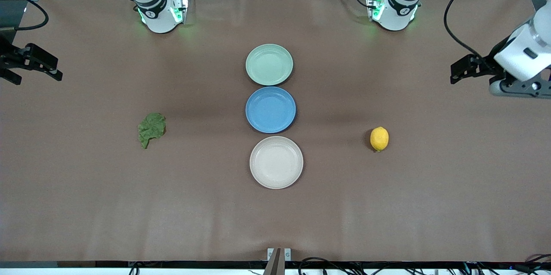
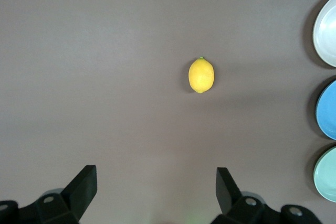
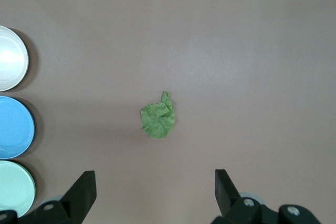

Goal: Place lemon and lettuce in plates
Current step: 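Move the left gripper over the yellow lemon while the right gripper reaches the lettuce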

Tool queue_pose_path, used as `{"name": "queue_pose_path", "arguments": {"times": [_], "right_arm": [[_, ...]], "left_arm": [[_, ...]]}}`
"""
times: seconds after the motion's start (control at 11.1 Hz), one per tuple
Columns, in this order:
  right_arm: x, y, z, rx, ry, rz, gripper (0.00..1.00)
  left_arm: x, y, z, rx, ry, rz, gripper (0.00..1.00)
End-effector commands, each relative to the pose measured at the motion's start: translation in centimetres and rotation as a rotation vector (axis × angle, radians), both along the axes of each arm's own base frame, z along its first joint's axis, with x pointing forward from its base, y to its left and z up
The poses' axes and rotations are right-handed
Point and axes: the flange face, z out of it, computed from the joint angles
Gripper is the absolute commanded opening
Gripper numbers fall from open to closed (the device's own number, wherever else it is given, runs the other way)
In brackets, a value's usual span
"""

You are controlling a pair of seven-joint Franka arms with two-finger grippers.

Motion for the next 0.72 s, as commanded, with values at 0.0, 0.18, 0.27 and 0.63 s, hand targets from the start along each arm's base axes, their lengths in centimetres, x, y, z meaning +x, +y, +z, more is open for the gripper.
{"name": "queue_pose_path", "arguments": {"times": [0.0, 0.18, 0.27, 0.63], "right_arm": [[-0.6, -0.4, 0.7, 0.01, -0.003, 0.007, 1.0], [-0.5, -0.4, 0.3, 0.011, 0.003, 0.007, 1.0], [-0.5, -0.4, 0.2, 0.011, 0.008, 0.008, 1.0], [-0.7, 0.0, -2.0, 0.009, 0.065, 0.017, 1.0]], "left_arm": [[2.3, -2.4, -3.6, 0.017, 0.064, 0.035, 1.0], [4.1, -3.2, -7.3, -0.016, 0.097, 0.039, 1.0], [5.1, -3.6, -9.3, -0.022, 0.1, 0.043, 1.0], [7.9, -6.7, -17.8, -0.011, 0.109, 0.049, 1.0]]}}
